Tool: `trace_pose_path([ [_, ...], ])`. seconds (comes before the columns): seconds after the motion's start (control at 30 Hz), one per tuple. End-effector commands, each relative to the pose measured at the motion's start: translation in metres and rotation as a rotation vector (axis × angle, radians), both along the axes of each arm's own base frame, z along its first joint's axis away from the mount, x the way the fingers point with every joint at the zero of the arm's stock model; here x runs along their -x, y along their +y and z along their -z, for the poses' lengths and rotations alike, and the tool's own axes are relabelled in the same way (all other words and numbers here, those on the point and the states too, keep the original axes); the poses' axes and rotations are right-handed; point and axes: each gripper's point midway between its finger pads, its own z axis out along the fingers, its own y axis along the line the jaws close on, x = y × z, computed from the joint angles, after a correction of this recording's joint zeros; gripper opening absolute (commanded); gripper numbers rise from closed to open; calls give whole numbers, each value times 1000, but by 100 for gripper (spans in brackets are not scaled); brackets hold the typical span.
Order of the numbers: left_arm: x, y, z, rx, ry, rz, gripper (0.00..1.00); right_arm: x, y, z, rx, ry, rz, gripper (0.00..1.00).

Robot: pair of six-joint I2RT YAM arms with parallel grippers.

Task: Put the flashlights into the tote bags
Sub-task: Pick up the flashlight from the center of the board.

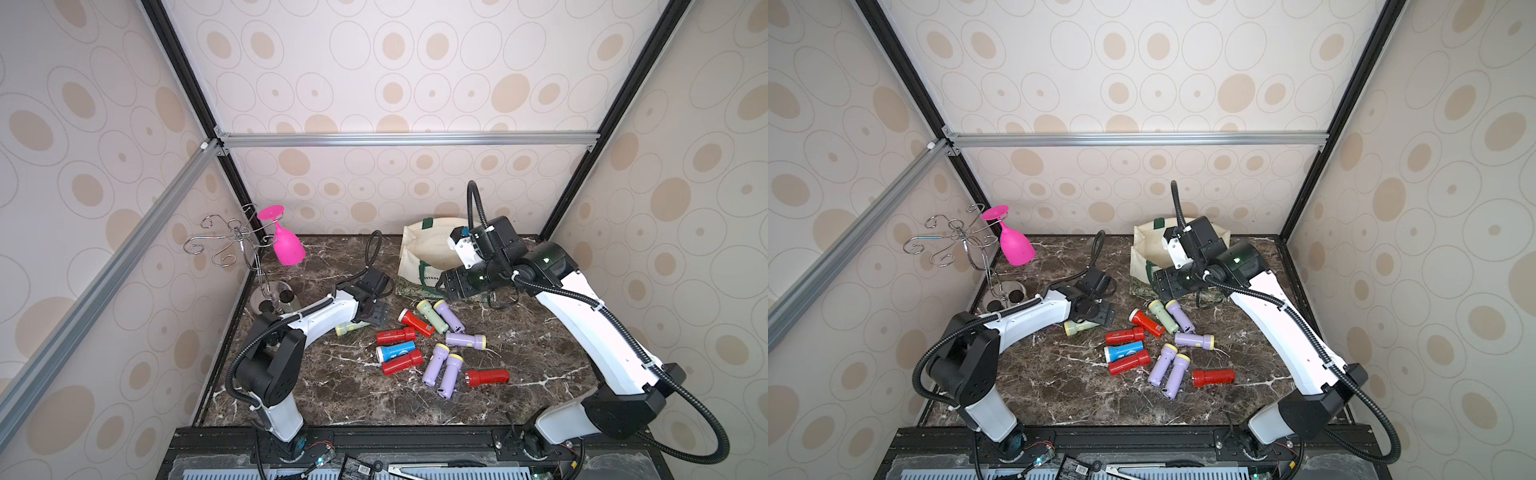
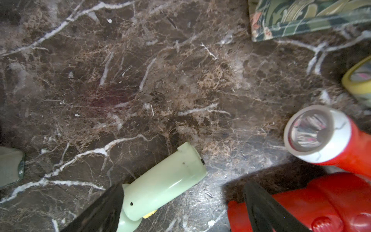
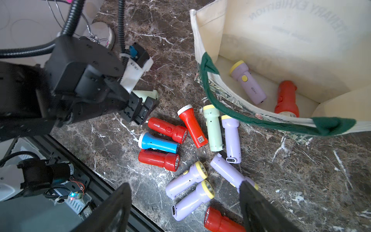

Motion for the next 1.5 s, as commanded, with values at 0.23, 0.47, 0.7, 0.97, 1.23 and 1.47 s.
trace_pose_path([
  [0.23, -14, 3, 24, -162, 136, 83, 88, 19, -1, 0, -64, -1, -14, 86],
  [0.47, -11, 12, 40, -208, 176, 110, 88, 15, -8, -2, -9, -13, -11, 86],
  [0.7, -7, 21, 49, -206, 191, 97, 77, 12, 4, -4, -46, -6, -35, 85],
  [0.97, 7, 32, 63, -223, 244, 101, 77, 14, -2, -6, -39, -34, -30, 85],
  [1.23, 15, 39, 62, -219, 261, 105, 75, 16, -4, -9, -45, -50, -26, 85],
  [1.47, 21, 40, 63, -206, 286, 131, 76, 18, -3, -9, -57, -49, -29, 85],
])
